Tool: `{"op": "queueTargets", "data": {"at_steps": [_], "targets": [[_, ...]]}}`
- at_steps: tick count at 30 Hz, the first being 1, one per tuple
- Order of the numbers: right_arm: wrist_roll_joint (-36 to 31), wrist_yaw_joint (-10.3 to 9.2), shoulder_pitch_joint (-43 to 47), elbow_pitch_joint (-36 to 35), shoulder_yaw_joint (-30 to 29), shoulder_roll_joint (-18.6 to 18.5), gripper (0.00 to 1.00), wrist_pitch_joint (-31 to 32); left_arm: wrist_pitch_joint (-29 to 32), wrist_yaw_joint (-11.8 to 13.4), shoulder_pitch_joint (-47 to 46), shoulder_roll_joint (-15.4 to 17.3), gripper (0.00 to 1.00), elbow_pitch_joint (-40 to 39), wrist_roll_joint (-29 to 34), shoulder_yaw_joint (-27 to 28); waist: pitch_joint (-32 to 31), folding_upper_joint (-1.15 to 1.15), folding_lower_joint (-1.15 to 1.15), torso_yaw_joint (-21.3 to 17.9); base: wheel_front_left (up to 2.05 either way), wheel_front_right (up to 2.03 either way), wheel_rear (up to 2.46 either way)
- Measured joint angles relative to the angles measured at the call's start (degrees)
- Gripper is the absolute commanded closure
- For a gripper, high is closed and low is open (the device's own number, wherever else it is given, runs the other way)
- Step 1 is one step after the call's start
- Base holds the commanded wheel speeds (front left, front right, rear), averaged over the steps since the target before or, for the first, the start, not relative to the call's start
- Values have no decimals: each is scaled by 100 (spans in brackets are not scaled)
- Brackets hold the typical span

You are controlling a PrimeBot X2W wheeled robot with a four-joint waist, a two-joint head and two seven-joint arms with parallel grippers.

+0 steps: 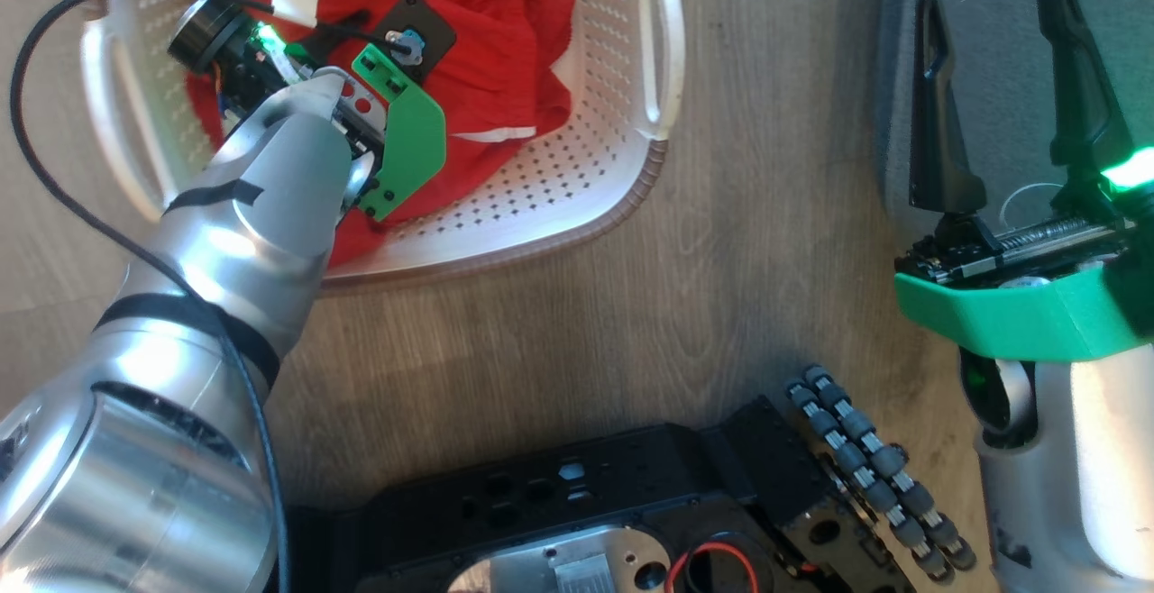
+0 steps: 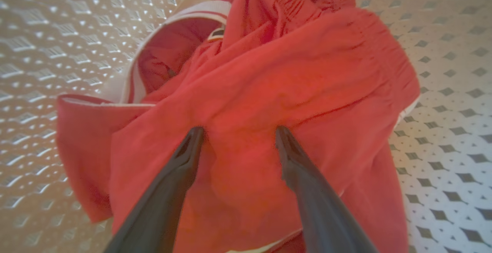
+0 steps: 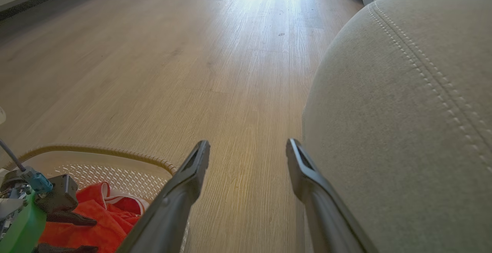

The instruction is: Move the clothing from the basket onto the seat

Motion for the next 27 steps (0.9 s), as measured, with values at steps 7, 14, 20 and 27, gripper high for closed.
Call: {"op": "queueTargets", "data": {"at_steps": [7, 14, 20, 27], "targets": [[118, 0, 14, -19, 43, 2, 0, -18, 770, 156, -80, 111, 0, 26, 3, -140, 91, 0, 0, -234, 0, 0, 0], [181, 0, 26, -91, 79, 4, 0, -18, 1383, 246, -62, 169, 0, 30, -152, -107, 116, 0, 0, -248, 0, 0, 0], [219, 0, 29, -122, 56, 5, 0, -18, 1489, 97, -46, 167, 100, 35, -322, -64, 119, 0, 0, -196, 0, 0, 0], [253, 0, 20, -109, 42, 5, 0, -18, 1311, 127, -34, 179, 100, 37, -353, -60, 89, 0, 0, -152, 0, 0, 0]]}}
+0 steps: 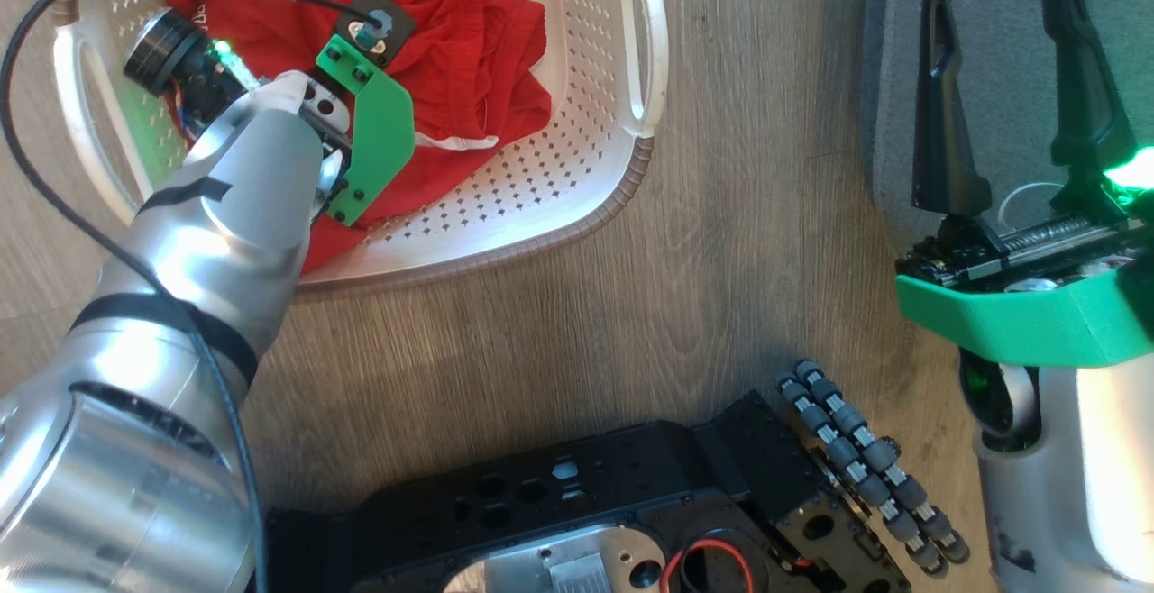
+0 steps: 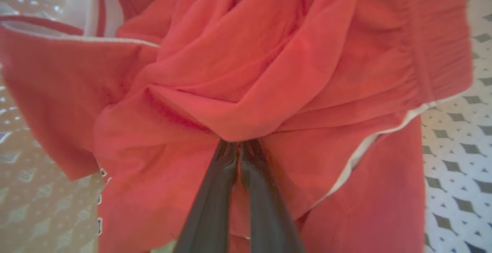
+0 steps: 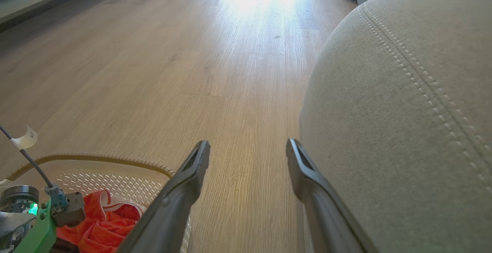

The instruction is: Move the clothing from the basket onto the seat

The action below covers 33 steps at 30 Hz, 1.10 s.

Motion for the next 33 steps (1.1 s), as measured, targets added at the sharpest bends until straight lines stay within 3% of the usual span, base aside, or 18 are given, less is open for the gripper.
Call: {"op": "queueTargets", "data": {"at_steps": [13, 25, 33], "targets": [[104, 0, -149, 442, -36, 0, 0, 0, -682, 80, 601, 5, 100, 7, -339, 88, -732, 0, 0, 128, 0, 0, 0], [423, 0, 13, 1042, -98, 0, 0, 0, -1819, 174, 1265, -112, 100, 16, -916, 447, -2021, 0, 0, 359, 0, 0, 0], [454, 0, 569, 1418, -198, 10, 0, 1, -2208, 272, 1573, -182, 100, -137, -1102, 505, -3032, 0, 0, 575, 0, 0, 0]]}}
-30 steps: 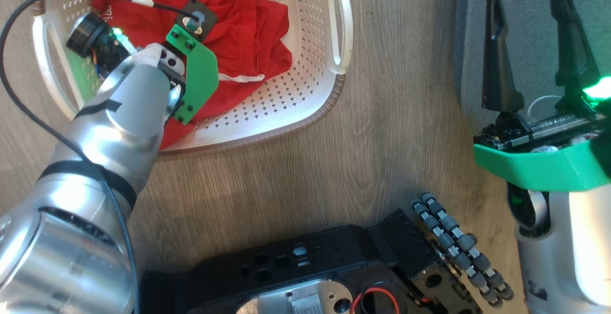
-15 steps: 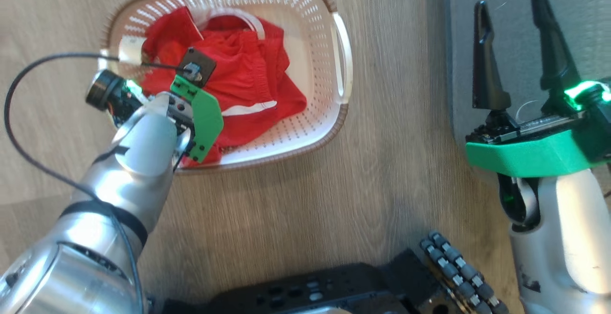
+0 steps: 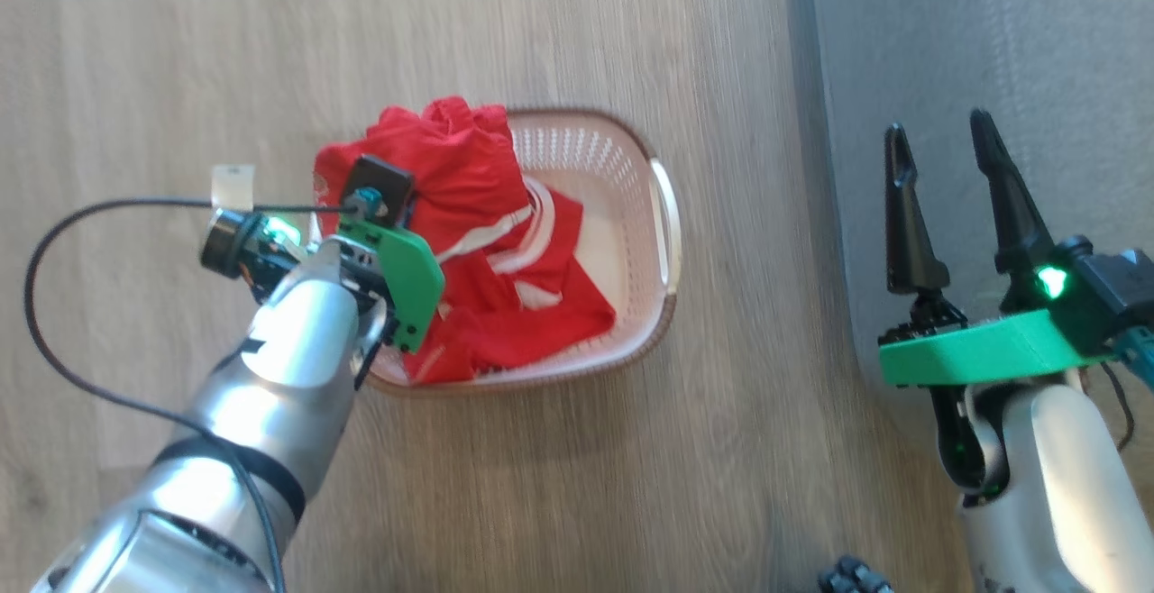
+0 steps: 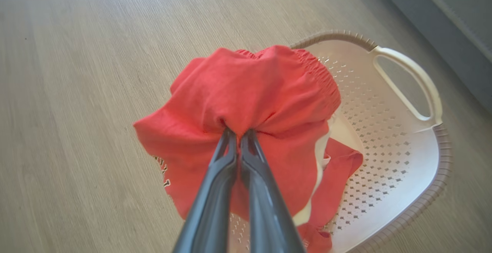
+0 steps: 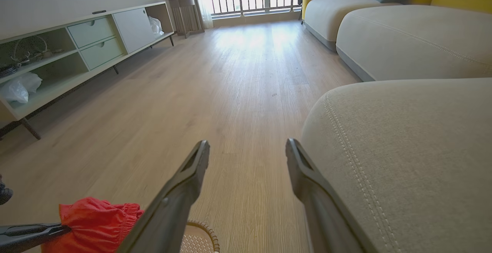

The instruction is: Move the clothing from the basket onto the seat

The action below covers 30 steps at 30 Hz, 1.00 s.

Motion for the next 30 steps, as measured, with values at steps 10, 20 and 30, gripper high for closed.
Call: {"op": "queueTargets", "data": {"at_steps": [10, 20, 30], "targets": [[107, -1, 550, 210, -152, 10, 0, 0, -10, 214, 860, 42, 100, -1742, 51, 392, -1269, 0, 0, 311, 0, 0, 0], [182, -1, 1254, 321, -265, 26, 0, 0, -11, 208, 1602, 65, 100, -3542, 405, 1027, -2331, 0, 0, 689, 0, 0, 0], [209, -1, 1675, 349, -194, 60, 0, 0, -18, 236, 2081, 20, 100, -5312, 523, 1682, -2985, 0, -1, 948, 0, 0, 0]]}}
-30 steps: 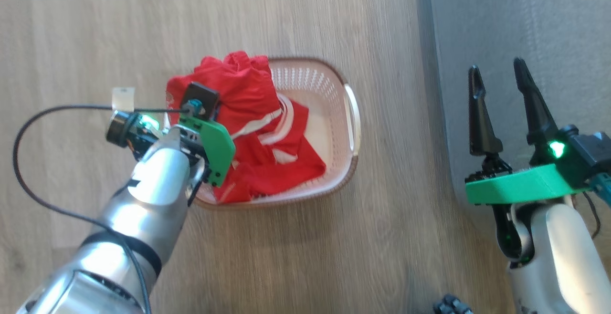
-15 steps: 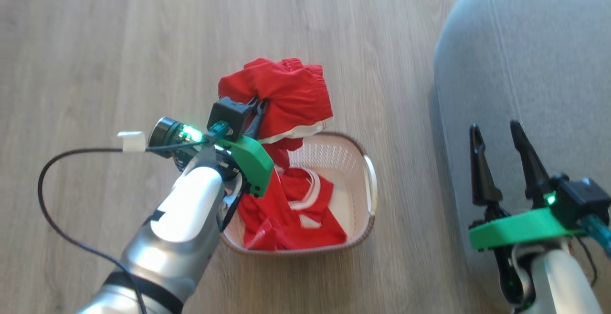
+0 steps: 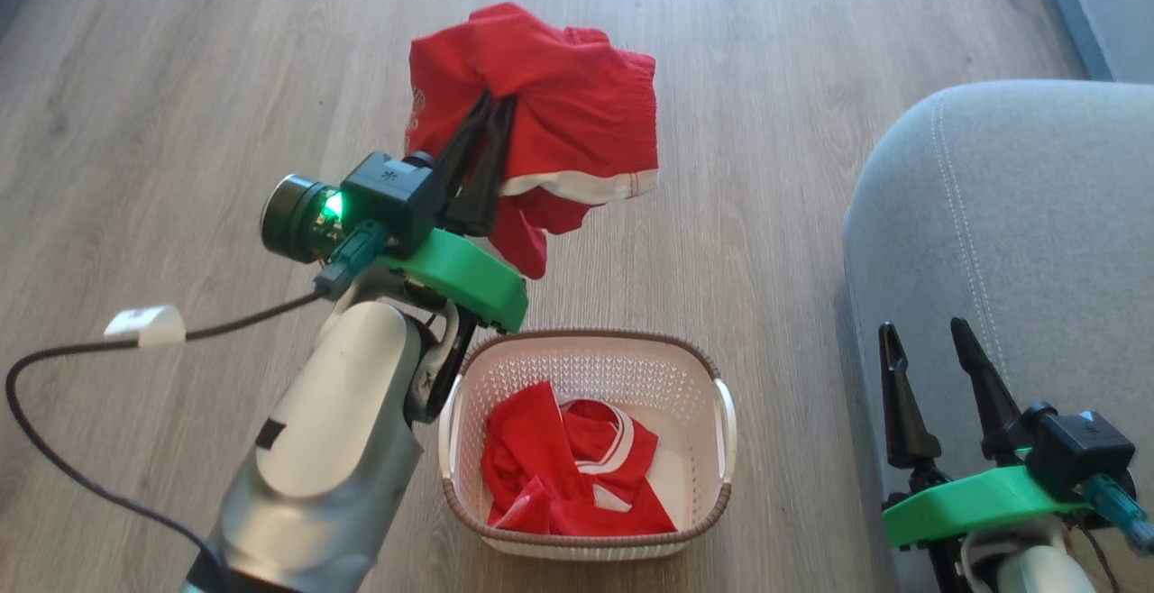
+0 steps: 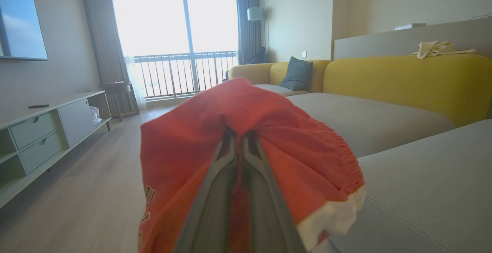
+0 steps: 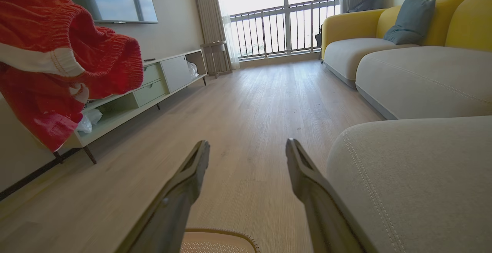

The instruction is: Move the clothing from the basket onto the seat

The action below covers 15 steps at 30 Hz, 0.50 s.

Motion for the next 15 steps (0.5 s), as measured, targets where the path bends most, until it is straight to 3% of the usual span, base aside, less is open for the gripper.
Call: {"op": "queueTargets", "data": {"at_steps": [6, 15], "targets": [[58, 0, 8, 31, 54, 5, 0, 0, -3, -136, 174, -9, 100, -615, 156, -73, -131, 0, 0, 93, 0, 0, 0], [80, 0, 19, 53, 43, 5, 0, 0, -44, -144, 206, -8, 100, -1530, 134, -303, -203, 0, 0, 108, 0, 0, 0]]}}
